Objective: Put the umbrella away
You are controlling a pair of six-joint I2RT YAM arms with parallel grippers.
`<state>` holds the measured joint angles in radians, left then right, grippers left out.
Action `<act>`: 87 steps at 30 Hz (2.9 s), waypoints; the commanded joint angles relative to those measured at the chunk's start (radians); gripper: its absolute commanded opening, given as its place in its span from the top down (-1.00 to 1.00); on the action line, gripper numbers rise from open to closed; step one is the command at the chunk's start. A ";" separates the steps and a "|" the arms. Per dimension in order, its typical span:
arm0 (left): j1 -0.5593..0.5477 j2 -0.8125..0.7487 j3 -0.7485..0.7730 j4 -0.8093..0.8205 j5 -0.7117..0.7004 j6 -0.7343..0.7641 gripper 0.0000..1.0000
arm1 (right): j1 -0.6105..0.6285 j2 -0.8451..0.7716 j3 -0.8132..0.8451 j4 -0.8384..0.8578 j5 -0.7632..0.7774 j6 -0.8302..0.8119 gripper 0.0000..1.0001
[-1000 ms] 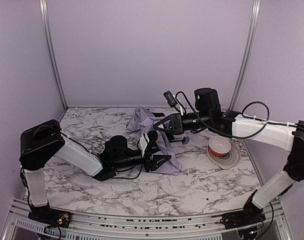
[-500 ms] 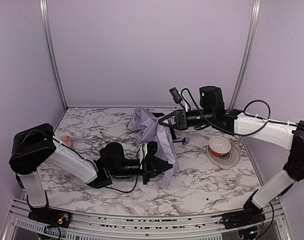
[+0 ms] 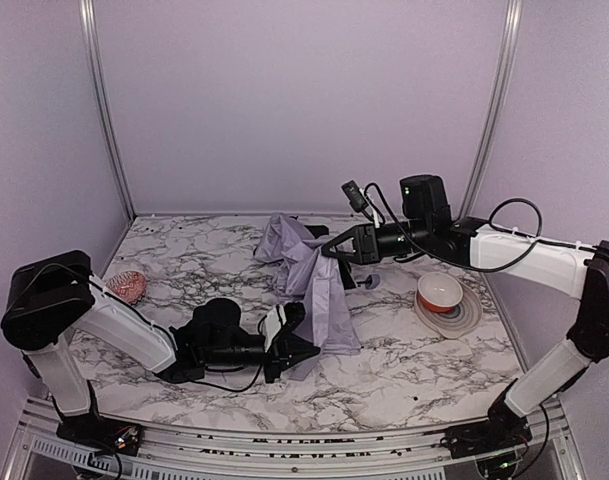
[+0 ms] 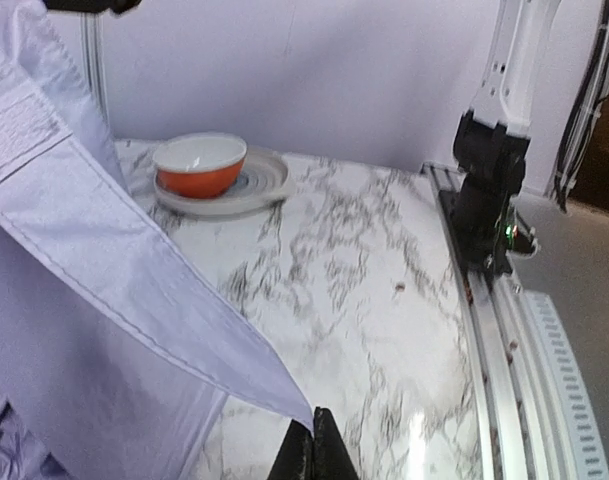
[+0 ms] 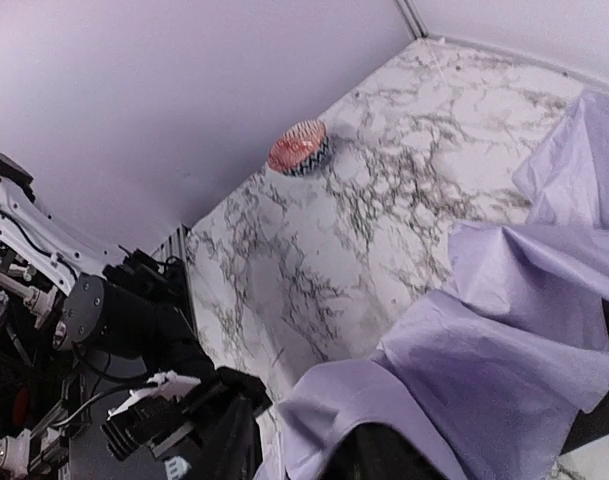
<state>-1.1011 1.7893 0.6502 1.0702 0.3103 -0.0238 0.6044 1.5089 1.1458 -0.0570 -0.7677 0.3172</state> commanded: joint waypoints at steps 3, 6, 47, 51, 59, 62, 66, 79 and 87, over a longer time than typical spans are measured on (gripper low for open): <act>-0.033 -0.098 -0.029 -0.458 -0.096 0.080 1.00 | -0.085 0.107 0.110 -0.387 0.244 -0.294 -0.50; -0.055 -0.136 -0.047 -0.509 -0.071 0.073 1.00 | -0.118 0.164 0.232 -0.547 0.438 -0.406 -0.72; -0.214 -0.353 -0.037 -1.032 -0.241 0.031 1.00 | -0.069 0.623 0.287 -0.315 0.659 -1.209 0.47; -0.215 -0.373 -0.054 -1.025 -0.271 0.037 1.00 | -0.083 0.553 0.263 -0.309 0.579 -1.231 0.89; -0.209 -0.512 -0.143 -0.910 -0.456 0.128 1.00 | -0.173 0.334 0.241 -0.350 0.266 -1.228 1.00; -0.195 -0.573 -0.153 -0.922 -0.495 0.148 1.00 | -0.195 0.256 0.232 -0.402 0.209 -1.228 1.00; -0.176 -0.697 -0.187 -0.926 -0.510 0.178 1.00 | -0.252 0.133 0.176 -0.392 0.139 -1.210 1.00; 0.060 -0.511 -0.088 -0.852 -0.611 0.401 1.00 | -0.175 -0.247 0.114 -0.513 0.022 -1.215 1.00; 0.222 -0.305 0.055 -0.630 -0.456 0.569 1.00 | -0.021 -0.373 0.079 -0.621 0.108 -1.244 1.00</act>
<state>-0.9497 1.4288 0.6456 0.2787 -0.2329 0.4297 0.5323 1.1614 1.2240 -0.6315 -0.6891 -0.9253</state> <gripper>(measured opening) 0.005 0.035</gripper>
